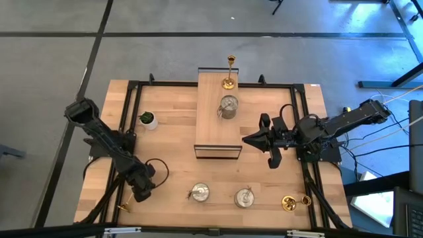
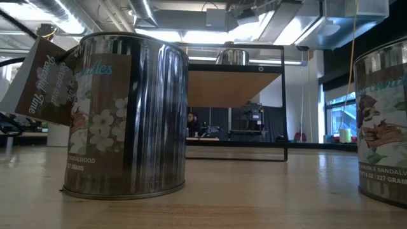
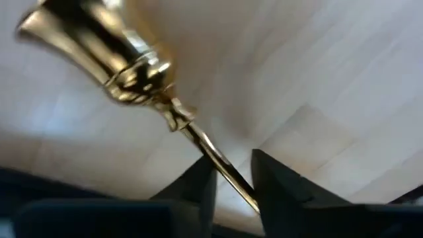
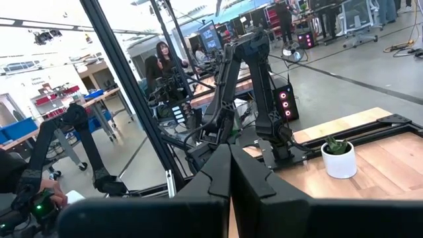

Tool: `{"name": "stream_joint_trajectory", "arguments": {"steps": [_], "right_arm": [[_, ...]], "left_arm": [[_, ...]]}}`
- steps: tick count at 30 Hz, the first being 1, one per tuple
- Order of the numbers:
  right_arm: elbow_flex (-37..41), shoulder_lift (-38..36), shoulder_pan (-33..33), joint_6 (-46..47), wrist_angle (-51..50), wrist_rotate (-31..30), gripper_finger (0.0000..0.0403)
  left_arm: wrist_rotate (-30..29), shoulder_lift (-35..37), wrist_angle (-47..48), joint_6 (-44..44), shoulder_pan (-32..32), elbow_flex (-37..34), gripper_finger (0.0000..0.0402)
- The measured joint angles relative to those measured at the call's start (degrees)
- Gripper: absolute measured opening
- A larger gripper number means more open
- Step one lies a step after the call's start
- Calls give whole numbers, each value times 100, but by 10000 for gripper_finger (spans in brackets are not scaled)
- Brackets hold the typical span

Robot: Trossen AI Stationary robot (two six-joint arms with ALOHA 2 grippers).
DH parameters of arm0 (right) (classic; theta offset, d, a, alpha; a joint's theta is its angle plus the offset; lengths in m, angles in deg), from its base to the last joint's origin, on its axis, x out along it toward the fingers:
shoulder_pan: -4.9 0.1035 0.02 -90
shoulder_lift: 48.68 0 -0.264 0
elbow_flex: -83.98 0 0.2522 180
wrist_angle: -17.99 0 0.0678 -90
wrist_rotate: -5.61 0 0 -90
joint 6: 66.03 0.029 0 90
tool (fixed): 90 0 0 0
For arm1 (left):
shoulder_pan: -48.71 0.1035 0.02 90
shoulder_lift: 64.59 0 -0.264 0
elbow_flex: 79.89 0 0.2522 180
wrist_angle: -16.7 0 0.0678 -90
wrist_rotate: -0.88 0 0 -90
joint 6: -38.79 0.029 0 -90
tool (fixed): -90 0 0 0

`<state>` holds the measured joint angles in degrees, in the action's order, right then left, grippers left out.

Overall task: Pick & Place candle stick holders
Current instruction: Put the left gold candle holder on the shelf

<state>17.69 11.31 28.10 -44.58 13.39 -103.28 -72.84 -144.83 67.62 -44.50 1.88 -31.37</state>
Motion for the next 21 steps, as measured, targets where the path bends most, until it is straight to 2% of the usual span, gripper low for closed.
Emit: {"name": "stream_joint_trajectory", "arguments": {"steps": [3, 5, 7, 11, 18, 21], "right_arm": [[0, 0, 2, 2, 0, -2, 3], [0, 0, 2, 4, 0, -13, 3], [0, 0, 2, 6, 3, -13, 3], [0, -2, 0, 24, 4, -13, 3], [0, -2, -2, 66, 2, -13, 3], [0, -2, -2, 68, 2, -13, 3]], "left_arm": [[-169, 29, -142, -33, 26, 33, 28], [-123, 114, -40, 145, 26, 27, 13], [-100, 235, 35, 169, 53, -11, 13], [-784, 682, 7, 17, 133, -7, 12], [-1503, 1637, 17, -184, 276, 4, 12], [-1971, 2002, 14, -8, 346, 161, 12]]}}
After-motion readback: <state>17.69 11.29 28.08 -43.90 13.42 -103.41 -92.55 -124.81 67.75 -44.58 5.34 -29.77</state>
